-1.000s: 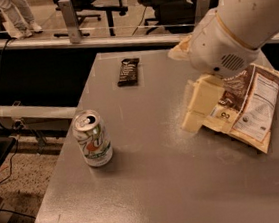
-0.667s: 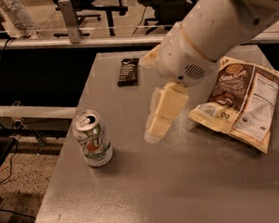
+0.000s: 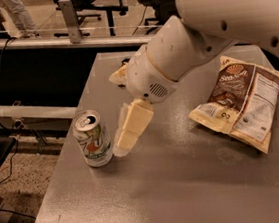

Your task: Knock 7up can over

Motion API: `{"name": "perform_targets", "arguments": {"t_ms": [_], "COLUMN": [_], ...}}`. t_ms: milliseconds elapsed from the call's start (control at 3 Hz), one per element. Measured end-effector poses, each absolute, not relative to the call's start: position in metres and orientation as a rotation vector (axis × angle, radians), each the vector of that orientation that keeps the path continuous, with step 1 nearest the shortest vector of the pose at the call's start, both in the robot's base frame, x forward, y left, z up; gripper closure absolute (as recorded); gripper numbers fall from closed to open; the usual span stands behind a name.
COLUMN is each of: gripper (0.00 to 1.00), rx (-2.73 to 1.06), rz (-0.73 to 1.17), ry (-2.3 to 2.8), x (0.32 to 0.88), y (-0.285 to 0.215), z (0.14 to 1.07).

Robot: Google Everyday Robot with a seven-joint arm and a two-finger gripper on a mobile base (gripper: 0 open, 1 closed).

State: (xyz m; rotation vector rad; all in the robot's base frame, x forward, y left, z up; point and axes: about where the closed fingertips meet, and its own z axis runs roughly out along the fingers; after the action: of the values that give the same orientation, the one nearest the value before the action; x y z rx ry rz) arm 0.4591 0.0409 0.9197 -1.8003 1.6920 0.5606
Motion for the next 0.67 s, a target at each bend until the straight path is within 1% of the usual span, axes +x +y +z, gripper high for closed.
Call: {"name": "perform_targets", "arguments": {"t_ms": [333, 667], "gripper": [0.00, 0.00], "rx": [-1.821, -1.830], "rz": [0.633, 0.661], "ry": [1.649, 1.627], "x": [0.449, 0.443], "y": [0.070, 0.082], "z": [0.908, 0.904]}}
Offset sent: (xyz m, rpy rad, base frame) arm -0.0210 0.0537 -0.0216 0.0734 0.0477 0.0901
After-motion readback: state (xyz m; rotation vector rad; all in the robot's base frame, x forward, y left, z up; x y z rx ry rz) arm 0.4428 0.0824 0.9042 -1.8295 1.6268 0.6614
